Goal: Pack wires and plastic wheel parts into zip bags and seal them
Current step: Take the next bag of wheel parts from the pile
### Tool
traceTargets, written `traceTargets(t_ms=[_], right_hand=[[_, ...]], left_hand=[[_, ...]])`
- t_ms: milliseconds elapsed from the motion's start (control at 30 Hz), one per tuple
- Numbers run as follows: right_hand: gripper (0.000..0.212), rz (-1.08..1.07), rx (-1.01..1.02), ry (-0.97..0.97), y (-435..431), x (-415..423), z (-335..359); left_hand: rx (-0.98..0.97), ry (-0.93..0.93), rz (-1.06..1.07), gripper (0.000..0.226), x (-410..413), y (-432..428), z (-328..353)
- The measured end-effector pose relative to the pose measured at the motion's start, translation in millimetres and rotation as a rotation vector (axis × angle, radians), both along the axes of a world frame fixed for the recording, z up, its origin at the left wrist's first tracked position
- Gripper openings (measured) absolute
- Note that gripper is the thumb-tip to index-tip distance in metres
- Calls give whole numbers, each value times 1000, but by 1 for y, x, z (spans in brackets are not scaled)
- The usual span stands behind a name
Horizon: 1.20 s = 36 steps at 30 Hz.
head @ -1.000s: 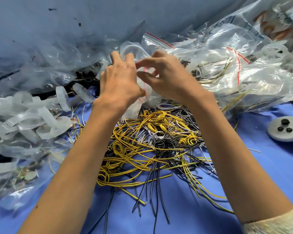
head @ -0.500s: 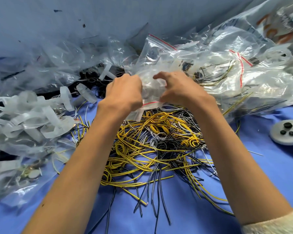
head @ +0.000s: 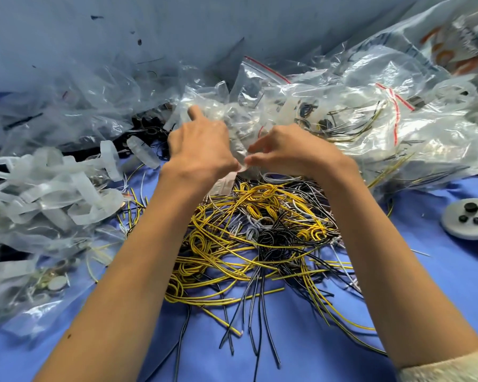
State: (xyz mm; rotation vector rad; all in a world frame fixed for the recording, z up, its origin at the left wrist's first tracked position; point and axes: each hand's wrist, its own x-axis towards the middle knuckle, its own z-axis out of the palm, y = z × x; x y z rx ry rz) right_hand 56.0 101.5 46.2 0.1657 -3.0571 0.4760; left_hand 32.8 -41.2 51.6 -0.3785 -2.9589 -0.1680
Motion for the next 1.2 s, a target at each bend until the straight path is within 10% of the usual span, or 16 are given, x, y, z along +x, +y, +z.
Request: traceTargets(t_ms=[433, 733, 967, 1200], right_hand=[[54, -221, -171, 350, 1, -10, -1], [71, 172, -132, 68, -14, -7, 0], [42, 62, 38, -135, 10, -2, 0], [41, 58, -93, 84, 17, -2, 2]], left_hand=[[234, 315, -397, 68, -8, 2, -3], [236, 785, -45, 37, 3, 0, 9], [98, 565, 79, 46, -13, -3, -10], [58, 351, -128, 77, -32, -16, -20]])
